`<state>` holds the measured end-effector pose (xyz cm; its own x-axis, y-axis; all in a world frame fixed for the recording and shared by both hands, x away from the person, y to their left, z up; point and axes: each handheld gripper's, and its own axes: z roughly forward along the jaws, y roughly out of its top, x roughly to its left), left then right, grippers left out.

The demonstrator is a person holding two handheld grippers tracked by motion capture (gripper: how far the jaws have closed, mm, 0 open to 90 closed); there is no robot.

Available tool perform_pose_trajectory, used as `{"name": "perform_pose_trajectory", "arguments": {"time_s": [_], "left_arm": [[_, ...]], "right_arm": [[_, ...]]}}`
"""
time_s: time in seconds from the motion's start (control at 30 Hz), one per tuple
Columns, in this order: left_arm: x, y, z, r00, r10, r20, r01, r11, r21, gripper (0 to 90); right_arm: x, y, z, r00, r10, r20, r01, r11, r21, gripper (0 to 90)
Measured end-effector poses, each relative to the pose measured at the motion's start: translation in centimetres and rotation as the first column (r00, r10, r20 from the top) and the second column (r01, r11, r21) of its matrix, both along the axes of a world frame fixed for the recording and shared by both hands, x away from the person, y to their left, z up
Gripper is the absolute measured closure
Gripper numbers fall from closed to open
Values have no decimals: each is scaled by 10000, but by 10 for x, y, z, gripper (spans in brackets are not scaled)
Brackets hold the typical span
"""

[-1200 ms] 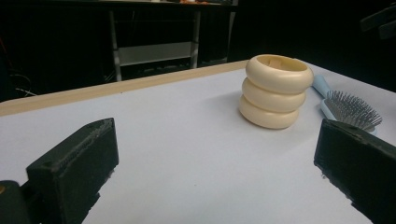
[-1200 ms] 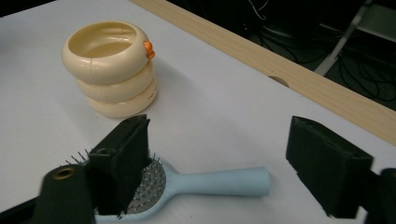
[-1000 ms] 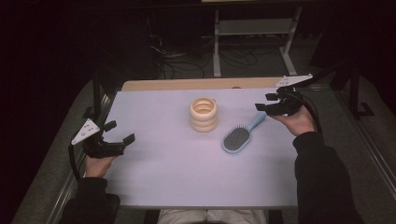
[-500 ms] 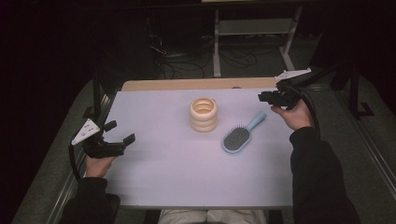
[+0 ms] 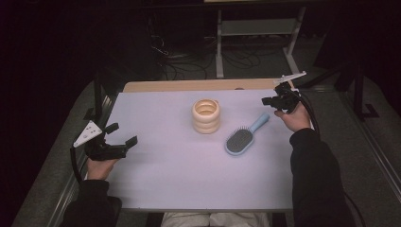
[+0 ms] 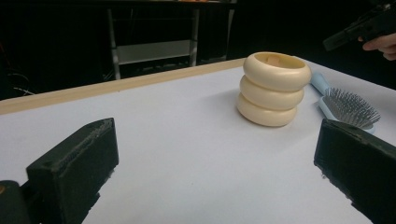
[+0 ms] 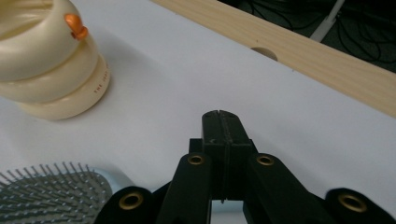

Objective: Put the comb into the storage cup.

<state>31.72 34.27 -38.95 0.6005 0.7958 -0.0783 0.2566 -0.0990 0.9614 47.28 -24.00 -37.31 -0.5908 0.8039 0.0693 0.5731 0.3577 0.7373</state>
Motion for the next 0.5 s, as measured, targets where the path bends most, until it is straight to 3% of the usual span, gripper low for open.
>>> {"name": "perform_pose_trajectory", "arguments": {"time_s": [0.3, 0.5], "left_arm": [[0, 1, 0, 10000, 52, 32, -52, 9999, -100, 0], [0, 1, 0, 10000, 50, 36, -50, 9999, -96, 0]], "right_arm": [[7, 8, -17, 9999, -173, -8, 172, 9997, -179, 890], [13, 15, -34, 9987, -135, -483, 116, 9992, -381, 890]]}}
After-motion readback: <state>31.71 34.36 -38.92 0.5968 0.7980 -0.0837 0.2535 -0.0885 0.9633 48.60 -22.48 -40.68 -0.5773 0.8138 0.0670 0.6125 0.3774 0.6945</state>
